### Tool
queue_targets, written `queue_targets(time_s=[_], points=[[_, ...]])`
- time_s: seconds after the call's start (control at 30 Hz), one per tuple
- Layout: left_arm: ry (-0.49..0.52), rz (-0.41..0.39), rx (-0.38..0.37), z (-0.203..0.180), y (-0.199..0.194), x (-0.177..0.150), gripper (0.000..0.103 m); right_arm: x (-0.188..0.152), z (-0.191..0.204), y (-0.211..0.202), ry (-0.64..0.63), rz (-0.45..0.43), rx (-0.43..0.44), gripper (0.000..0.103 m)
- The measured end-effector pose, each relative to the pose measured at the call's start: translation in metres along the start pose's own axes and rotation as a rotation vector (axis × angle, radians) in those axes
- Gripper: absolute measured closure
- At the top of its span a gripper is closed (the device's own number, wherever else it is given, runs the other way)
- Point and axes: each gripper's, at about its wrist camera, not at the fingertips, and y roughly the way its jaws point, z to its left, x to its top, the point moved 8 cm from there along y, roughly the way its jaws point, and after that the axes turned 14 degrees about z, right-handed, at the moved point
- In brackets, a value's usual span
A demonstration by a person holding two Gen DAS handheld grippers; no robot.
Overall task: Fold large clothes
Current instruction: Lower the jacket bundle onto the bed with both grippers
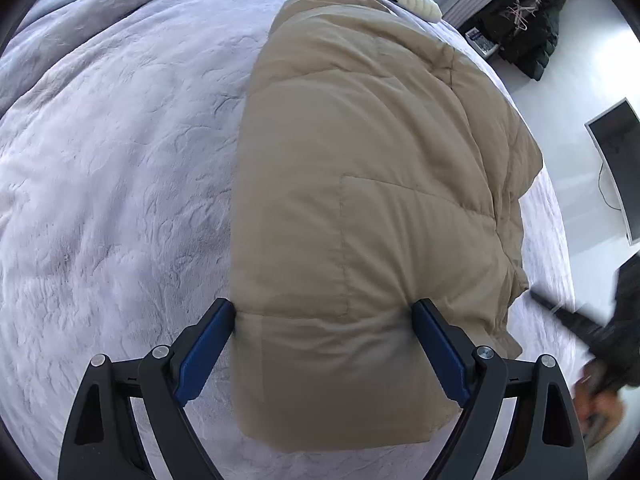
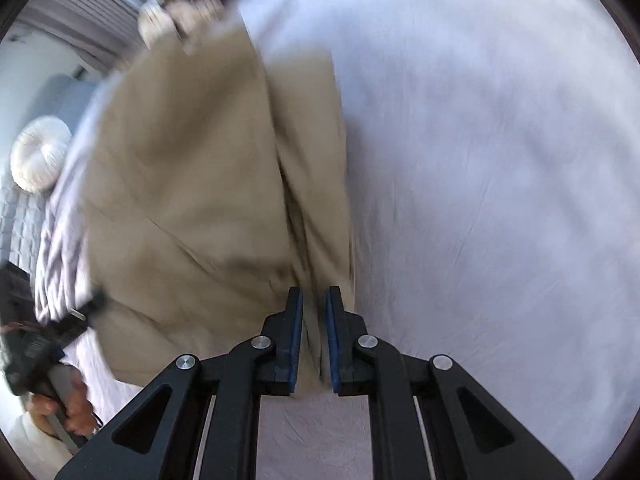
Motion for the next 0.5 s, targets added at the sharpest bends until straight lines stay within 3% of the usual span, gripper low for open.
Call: queue_targets(time_s=[0.1, 0.2, 0.33, 0.5], points=[[-0.002, 0.004, -0.001, 0.002, 0.002, 0.000, 0.011, 0.027, 0.024, -0.041, -0.051, -0.129, 0.035, 0.092], [-0.007, 0.011, 0.007, 0.003, 0.004, 0.001, 0.011, 0.060, 0.054, -0.043, -0.125, -0.154, 0.037, 0.092], [-0.011, 0.025, 0.005, 0.001, 0.007, 0.003, 0.007, 0.088, 0.043, 0.020, -0.089, -0.035, -0.057, 0.092], [-0.002, 0.040, 0.021, -0.006, 0.010, 0.008, 0.007, 0.097, 0.018, 0.054, -0.019, 0.032, -0.057, 0.093]])
